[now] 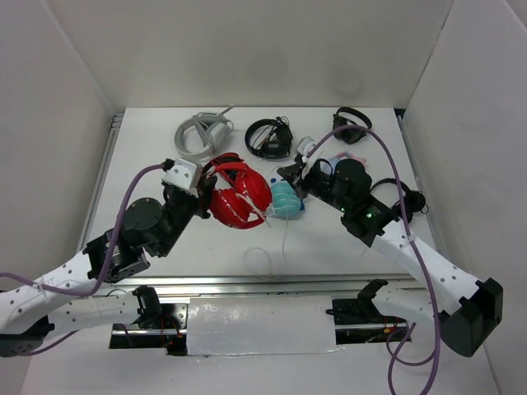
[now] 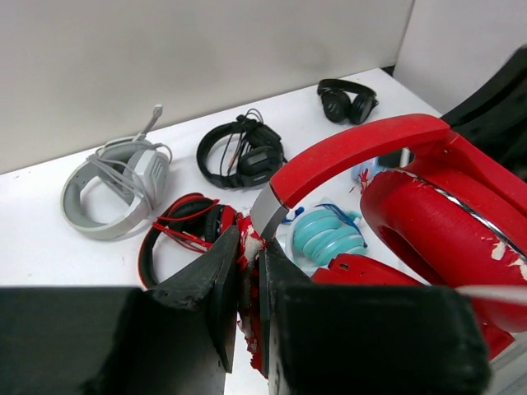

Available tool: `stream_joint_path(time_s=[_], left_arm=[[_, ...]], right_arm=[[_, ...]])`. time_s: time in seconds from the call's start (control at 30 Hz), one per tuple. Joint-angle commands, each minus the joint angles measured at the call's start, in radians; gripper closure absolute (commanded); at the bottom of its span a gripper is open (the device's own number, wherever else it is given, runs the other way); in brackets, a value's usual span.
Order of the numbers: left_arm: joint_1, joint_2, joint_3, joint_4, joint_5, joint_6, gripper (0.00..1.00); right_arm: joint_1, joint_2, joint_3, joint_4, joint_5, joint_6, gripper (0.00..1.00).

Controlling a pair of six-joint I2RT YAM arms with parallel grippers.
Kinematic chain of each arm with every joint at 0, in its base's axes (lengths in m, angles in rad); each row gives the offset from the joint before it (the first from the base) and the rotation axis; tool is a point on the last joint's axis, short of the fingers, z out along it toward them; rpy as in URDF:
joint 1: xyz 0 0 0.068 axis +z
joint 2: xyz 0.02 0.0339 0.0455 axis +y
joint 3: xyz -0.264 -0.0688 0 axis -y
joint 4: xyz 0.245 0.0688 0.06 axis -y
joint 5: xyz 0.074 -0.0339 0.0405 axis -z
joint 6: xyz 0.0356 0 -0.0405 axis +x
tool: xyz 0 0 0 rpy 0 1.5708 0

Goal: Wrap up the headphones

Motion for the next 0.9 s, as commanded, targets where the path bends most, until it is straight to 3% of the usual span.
stream_joint_path(time_s=[0.0,0.1,0.17,0.3,0.53,0.67,0.87], left_arm=[[-0.005,-0.014,0.024,0.169,-0.083,0.006,1.00],[-0.005,-0.028,0.047,0.151,-0.104,-0.047,1.00],[-0.004,-0.043,0.050,0.152,-0.014,-0.045,1.00],[-0.005,-0.042,0.076,0.140,0.037,-0.067,1.00],[-0.004,0.041,0.068,0.027,-0.066,-0.134,1.00],[-0.005,0.085,0.024,-0.018,-0.233,-0.255,1.00],[0.068,0.192,0.106,-0.186,-0.304,-0.464,1.00]], right_arm=[[0.016,-0.038,0.064,0.045,0.172,-0.092,0.99],[0.019,-0.058,0.076,-0.016,0.179,-0.100,1.00],[0.024,-0.061,0.058,0.008,0.171,-0.077,1.00],[0.064,-0.051,0.056,0.057,0.319,-0.086,1.00],[0.185,-0.128,0.144,0.066,0.487,-0.147,1.00],[0.243,-0.195,0.190,-0.019,0.510,-0.140,1.00],[0.363,-0.217,0.228,-0.095,0.629,-0.147,1.00]])
